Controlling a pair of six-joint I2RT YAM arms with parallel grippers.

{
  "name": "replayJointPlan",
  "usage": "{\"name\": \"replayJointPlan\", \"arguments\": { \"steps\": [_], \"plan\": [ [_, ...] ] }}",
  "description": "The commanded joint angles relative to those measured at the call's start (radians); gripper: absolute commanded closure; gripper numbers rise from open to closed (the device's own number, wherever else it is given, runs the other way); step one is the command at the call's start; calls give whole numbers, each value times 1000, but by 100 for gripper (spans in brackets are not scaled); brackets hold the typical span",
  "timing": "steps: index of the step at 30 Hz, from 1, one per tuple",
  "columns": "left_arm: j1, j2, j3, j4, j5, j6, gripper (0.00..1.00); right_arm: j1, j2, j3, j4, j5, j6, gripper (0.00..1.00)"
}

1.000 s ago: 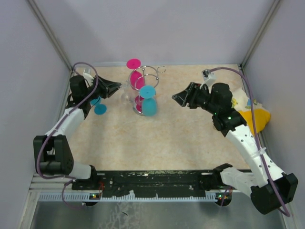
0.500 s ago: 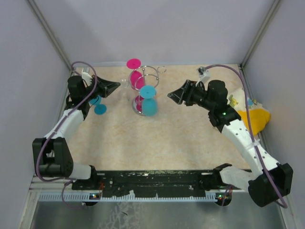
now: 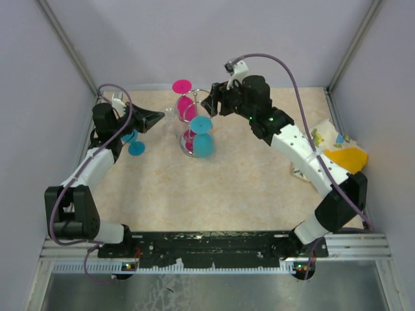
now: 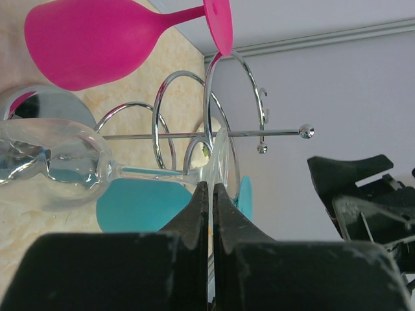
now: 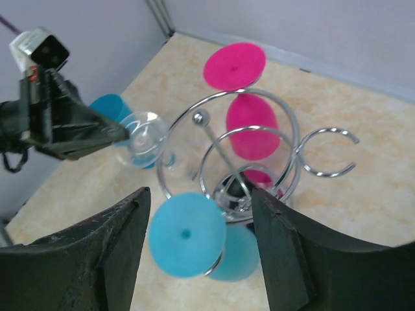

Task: Take the wine glass off the wine glass rack

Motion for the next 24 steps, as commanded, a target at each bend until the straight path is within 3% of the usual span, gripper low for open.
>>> {"name": "replayJointPlan", "arguments": {
  "steps": [1,5,24],
  "plan": [
    [7,-14,-5,23,22,11,100,5,100,123,-29,74,-101,37],
    [12,-29,-17,17,28,8,100,8,128,143,-33,74,-107,42],
    [92,-110,-33,-34,23,18,100,9,-32,-20,-6,122,-123,40]
  ]
}}
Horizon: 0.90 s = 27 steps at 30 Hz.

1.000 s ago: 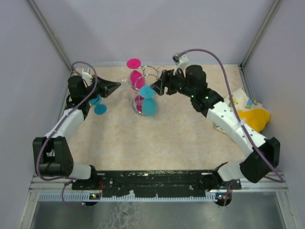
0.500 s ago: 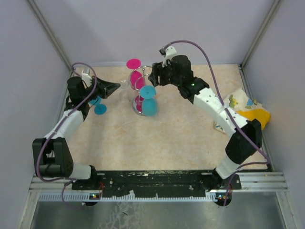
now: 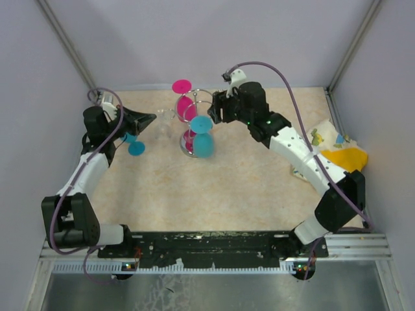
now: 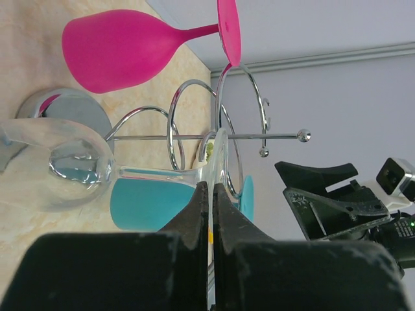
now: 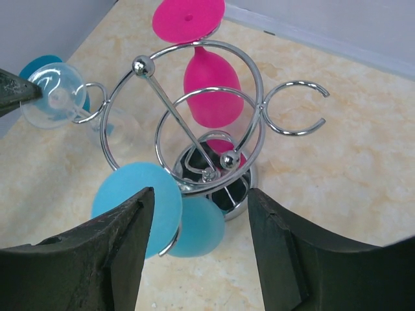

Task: Take the wine glass off the wine glass rack

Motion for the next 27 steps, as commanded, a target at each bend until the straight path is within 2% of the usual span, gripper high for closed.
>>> {"name": "replayJointPlan", "arguments": {
  "steps": [1,11,18,27],
  "plan": [
    [26,-49,0,10,20,16,100,7,-97,-12,57,22,-16,39],
    [72,-114,-26,-30,16,18,100,7,-150,-50,55,40,-9,39],
    [86,-184,47,-217,-33,122,100,7,-205,-81,34,46,4,38],
    [89,-326,64,-309,-36,180,100,7,-292,-108,-53,29,42,36]
  ]
}}
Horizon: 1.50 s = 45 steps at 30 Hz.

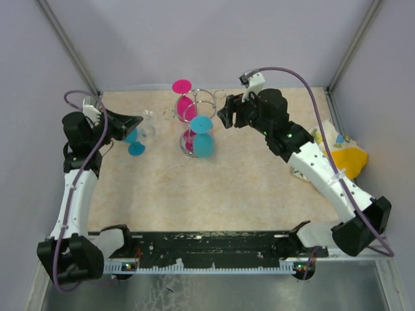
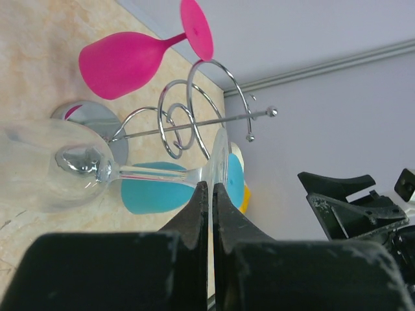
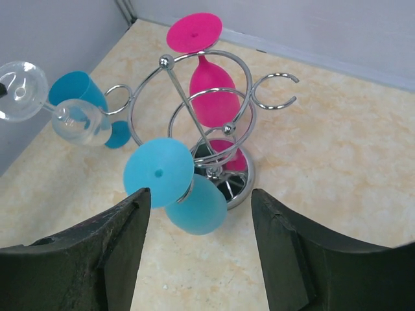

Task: Take the wine glass off the wine glass rack

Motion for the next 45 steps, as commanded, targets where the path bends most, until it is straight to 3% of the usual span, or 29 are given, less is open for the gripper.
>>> {"name": "replayJointPlan", "arguments": {
  "steps": [1,6,9,13,16,22,27,32,39,45],
  "plan": [
    [6,-89,23,-16,19,33,100,7,-76,4,-48,-26,23,35],
    [5,-157,-38,41,97,-13,100,8,-147,-22,-136,-83,85,31],
    [5,-218,-79,65,134,-13,100,8,-201,-59,-171,-120,146,24],
    [1,-302,-80,24,163,75,100,8,-240,-98,-213,-221,227,18],
    [-2,-367,-80,-3,199,126,100,7,-270,-153,-182,-291,301,17],
    [-22,-464,-147,83,345,146,100,7,-357,-379,60,-386,528,16],
    [-39,-536,-282,384,487,47,100,7,-418,-548,246,-430,724,16],
    [-57,-596,-366,653,574,-33,100,7,-442,-554,245,-422,755,15],
    [-60,-622,-485,1180,587,-374,100,18,-421,-742,619,-471,1052,14],
    [-61,-564,-513,1603,605,-635,100,102,-339,-783,797,-425,1190,13]
  ]
}}
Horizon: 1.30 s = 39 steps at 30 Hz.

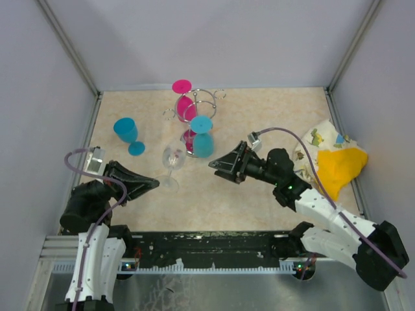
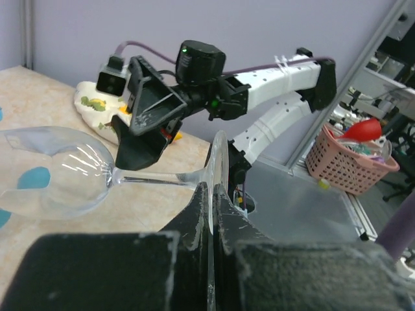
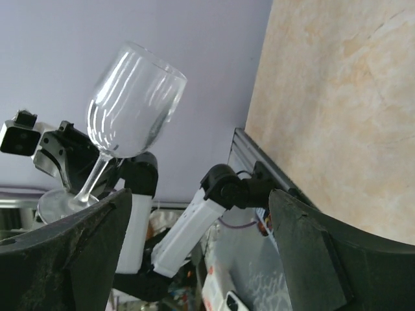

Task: Take the wine glass off the wine glass rack

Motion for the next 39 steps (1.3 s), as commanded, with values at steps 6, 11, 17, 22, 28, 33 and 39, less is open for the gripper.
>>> {"name": "replayJointPlan", "arguments": {
  "steps": [6,11,17,22,28,33,39],
  "plan": [
    [-6,72,-5,648,29,-328,100,139,137,13,457,62,255,9],
    [-6,62,-3,650,41,-312,100,180,231,47,579,65,331,3],
    [-6,49,-5,650,42,-309,100,220,356,84,716,74,406,1],
    [-6,44,5,650,47,-313,100,247,413,140,704,80,406,1],
    [-7,41,-2,650,41,-312,100,266,458,180,712,89,415,1],
    [-8,38,-1,650,44,-308,100,291,509,220,724,87,421,1],
    [-17,33,1,650,47,-306,100,308,548,248,738,94,423,1]
  ]
}}
